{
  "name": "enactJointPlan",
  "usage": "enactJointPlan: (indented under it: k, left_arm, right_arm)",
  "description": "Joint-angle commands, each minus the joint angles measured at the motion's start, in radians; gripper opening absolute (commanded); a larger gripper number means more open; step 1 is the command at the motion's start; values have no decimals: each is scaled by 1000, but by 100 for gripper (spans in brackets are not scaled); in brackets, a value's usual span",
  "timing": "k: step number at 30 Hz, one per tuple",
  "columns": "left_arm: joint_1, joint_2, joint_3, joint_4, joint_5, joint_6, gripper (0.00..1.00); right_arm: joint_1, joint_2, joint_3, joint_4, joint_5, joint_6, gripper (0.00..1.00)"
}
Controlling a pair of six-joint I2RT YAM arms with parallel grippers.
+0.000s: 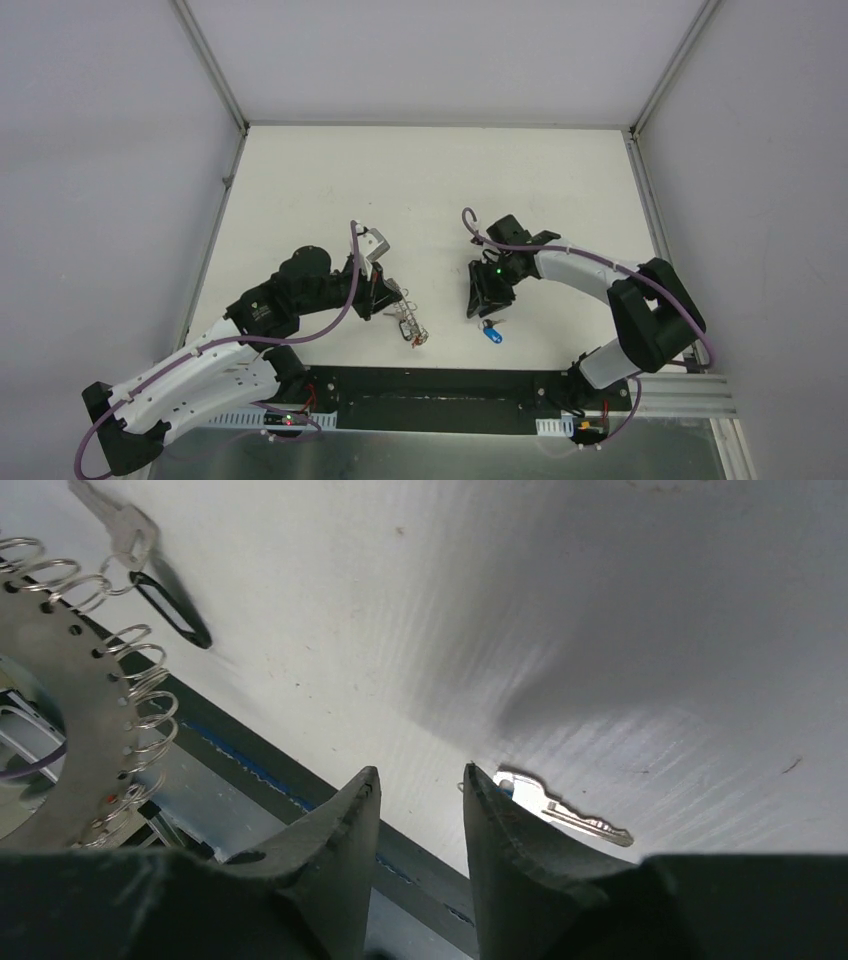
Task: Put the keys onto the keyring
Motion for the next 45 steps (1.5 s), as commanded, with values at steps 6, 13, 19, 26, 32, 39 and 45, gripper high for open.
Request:
enactJointPlan:
  k: [6, 13, 19, 26, 32, 39, 45]
  left_arm:
    - [-8, 3, 40, 51, 28, -16, 0]
    - [-7, 1, 38, 50, 27, -20, 0]
    - [-8, 1, 36, 51, 29, -27, 0]
    - [-8, 5, 30, 51, 29, -35, 0]
    - [-7, 12, 30, 52, 31, -38, 0]
    - [-8, 14, 32, 53, 32, -41, 0]
    - [-8, 10, 30, 51, 36, -42, 0]
  right_arm:
    - [-8, 20, -49, -15, 33, 0, 34]
    - [-9, -26, -66, -48, 64, 14, 31]
    - [-8, -77, -48, -108, 121, 27, 34]
    - [2, -193, -6, -215, 213, 57, 39]
    - [14, -224, 7, -312, 301, 101, 36]
    - [13, -198, -10, -338, 367, 174, 26]
    - [-25, -192, -81, -212, 226, 195, 20]
